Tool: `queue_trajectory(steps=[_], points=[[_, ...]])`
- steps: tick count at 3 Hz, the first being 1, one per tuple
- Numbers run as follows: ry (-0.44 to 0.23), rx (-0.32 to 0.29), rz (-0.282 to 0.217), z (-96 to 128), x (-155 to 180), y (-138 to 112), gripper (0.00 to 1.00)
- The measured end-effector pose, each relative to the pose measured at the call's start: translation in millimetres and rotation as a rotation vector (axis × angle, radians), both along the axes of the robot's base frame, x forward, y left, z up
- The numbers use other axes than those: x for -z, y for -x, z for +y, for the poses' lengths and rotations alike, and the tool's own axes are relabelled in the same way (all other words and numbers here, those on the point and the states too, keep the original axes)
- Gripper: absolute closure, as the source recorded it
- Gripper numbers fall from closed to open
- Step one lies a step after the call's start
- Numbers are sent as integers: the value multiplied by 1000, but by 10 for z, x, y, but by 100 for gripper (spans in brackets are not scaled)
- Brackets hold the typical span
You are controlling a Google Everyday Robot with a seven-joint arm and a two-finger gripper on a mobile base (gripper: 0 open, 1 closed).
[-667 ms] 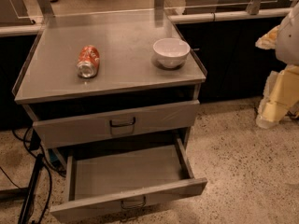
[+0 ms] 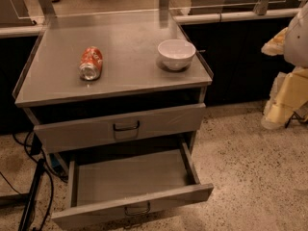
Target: Close middle drawer
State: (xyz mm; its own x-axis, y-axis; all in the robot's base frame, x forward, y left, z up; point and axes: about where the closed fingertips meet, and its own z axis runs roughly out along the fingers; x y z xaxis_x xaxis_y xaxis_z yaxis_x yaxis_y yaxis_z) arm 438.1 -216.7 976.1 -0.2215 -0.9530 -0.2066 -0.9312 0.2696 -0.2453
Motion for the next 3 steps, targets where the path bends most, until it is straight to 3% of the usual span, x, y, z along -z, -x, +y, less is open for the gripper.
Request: queue_trajectory(steps=[1, 3], points=[[0, 0, 0, 0, 0, 0, 44], [0, 0, 0, 1, -1, 0, 91]])
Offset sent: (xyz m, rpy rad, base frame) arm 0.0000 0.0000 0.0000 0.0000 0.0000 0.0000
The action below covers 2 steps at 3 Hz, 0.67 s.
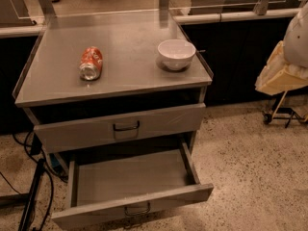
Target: Close middle drawer
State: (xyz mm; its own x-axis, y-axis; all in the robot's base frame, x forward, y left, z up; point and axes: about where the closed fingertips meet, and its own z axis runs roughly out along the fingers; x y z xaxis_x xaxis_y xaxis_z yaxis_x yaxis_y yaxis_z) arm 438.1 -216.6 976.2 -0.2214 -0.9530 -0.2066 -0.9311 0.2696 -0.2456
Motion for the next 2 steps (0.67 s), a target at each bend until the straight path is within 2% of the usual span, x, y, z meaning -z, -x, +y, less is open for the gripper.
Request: queue_trajectory(steps=[1, 2], points=[[1, 0, -2, 6, -4, 2, 100], [2, 2, 23, 80, 255, 110, 100]])
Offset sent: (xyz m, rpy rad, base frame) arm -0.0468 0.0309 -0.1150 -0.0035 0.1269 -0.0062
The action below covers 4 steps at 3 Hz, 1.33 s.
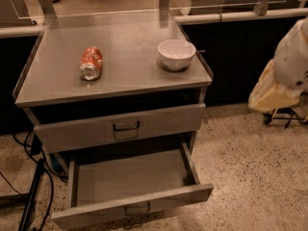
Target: Close middle drawer
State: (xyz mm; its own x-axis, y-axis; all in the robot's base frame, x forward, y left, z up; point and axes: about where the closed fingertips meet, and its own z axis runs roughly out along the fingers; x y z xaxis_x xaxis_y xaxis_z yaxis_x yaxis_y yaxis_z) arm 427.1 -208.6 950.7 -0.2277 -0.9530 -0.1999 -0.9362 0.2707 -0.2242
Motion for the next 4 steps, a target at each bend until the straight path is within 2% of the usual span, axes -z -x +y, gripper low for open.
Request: queue_trajectory(steps=[1, 2, 3, 4], points=[[1, 10, 41, 199, 567, 154, 100], [-2, 1, 138, 419, 1344, 265, 100], [-17, -2, 189, 545, 1704, 302, 100], [-17, -2, 189, 545, 1704, 302, 100]])
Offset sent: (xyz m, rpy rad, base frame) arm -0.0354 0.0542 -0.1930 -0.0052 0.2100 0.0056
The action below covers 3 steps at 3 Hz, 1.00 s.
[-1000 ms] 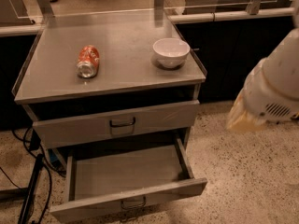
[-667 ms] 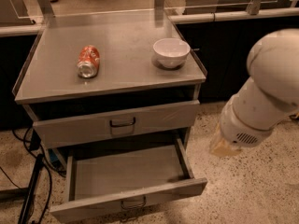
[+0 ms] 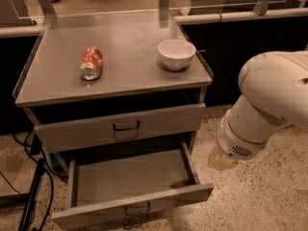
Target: Close middle drawer
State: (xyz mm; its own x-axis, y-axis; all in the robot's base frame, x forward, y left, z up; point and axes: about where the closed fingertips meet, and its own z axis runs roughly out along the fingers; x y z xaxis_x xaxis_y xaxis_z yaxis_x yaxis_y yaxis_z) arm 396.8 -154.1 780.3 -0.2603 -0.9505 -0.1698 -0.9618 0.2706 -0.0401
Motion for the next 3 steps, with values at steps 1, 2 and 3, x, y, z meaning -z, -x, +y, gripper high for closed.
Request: queue_trajectory(steps=[1, 2, 3], points=[[30, 38, 30, -40, 358, -44, 100], [57, 71, 59, -26, 746, -101, 100], [54, 105, 106, 82, 1069, -71, 100]])
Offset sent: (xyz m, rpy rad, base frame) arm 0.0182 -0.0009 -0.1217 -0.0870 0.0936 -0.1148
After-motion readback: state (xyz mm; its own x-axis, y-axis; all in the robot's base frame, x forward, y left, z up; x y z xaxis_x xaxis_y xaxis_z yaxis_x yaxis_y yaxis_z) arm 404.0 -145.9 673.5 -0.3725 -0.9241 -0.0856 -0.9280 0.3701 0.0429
